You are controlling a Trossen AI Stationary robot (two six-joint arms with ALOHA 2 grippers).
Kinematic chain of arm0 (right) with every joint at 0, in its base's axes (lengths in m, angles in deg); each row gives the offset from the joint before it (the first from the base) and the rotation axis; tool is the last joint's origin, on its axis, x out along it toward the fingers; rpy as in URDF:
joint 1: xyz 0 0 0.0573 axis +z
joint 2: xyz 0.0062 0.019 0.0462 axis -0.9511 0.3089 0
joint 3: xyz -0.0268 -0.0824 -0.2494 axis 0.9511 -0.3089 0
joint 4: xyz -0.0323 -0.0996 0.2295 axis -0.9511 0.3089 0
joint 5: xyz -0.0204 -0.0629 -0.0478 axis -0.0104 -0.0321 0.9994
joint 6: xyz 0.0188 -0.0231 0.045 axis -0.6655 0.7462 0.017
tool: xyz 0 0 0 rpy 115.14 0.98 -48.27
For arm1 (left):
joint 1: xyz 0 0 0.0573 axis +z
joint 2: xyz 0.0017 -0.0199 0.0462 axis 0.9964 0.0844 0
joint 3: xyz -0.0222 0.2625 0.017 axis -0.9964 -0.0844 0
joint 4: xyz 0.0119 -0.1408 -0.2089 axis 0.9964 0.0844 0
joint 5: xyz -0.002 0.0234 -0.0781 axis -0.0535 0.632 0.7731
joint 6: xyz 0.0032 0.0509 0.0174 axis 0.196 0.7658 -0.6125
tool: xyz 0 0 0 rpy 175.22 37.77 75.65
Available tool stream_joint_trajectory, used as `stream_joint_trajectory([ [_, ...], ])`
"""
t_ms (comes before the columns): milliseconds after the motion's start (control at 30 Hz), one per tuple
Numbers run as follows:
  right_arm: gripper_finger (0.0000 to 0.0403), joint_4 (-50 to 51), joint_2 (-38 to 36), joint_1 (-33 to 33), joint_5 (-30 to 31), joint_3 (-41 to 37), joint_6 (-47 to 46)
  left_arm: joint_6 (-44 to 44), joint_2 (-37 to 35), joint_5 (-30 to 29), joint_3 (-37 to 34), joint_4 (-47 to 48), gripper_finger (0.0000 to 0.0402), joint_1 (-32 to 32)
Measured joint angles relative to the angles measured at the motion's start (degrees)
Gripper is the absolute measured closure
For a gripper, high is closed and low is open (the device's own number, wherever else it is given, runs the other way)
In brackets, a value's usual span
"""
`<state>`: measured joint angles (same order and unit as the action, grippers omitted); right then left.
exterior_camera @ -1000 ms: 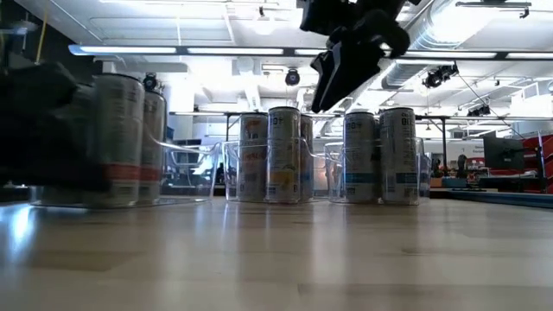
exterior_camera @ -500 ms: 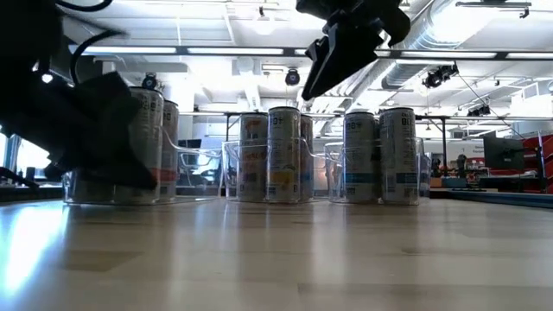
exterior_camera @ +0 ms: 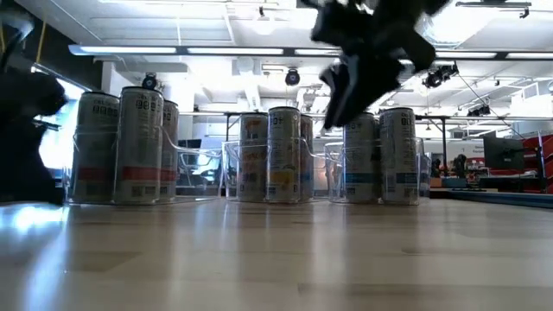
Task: Sort soda cans
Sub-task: Move the bottom transparent bin to the top left of the table
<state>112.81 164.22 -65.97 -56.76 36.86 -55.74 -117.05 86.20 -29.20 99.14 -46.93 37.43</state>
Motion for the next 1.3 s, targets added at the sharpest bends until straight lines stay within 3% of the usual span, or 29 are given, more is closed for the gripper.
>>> stream_joint_trajectory([
  [100,0.0252,-4.9,-0.7,-0.1,-0.2,-5.4,-1.6,-11.3,0.0,5.9,0.1,9.5,0.0402,-2.6],
  [200,0.0252,-11.0,-1.5,-0.7,0.0,-9.7,-3.9,-17.7,-0.1,4.7,-1.6,13.9,0.0402,-3.4],
  [333,0.0252,-17.8,-2.0,-0.8,0.0,-12.6,-6.0,-17.8,-0.2,0.7,-4.5,12.8,0.0402,0.5],
  [500,0.0252,-21.1,-2.0,-0.5,0.2,-14.2,-7.2,-11.7,0.0,-5.6,-5.4,12.0,0.0401,7.5],
  [633,0.0252,-19.4,-2.2,-0.1,4.1,-14.2,-9.3,-1.7,0.0,-7.6,-5.5,6.0,0.0401,13.4],
  [800,0.0252,-12.2,-5.7,0.0,13.5,-14.2,-12.2,23.0,0.0,-8.5,-5.4,-13.5,0.0401,20.5],
  [1000,0.0252,-5.9,-14.3,1.6,14.8,-14.1,-18.7,48.6,-0.1,-6.2,-5.3,-32.8,0.0401,28.6],
  [1133,0.0252,6.0,-21.3,5.1,17.0,-14.0,-31.7,58.2,-0.1,-3.8,-5.4,-40.4,0.0401,30.3],
  [1300,0.0252,24.9,-27.6,8.9,20.9,-14.5,-55.6,64.2,-2.3,-0.5,-5.4,-44.4,0.0401,29.7],
])
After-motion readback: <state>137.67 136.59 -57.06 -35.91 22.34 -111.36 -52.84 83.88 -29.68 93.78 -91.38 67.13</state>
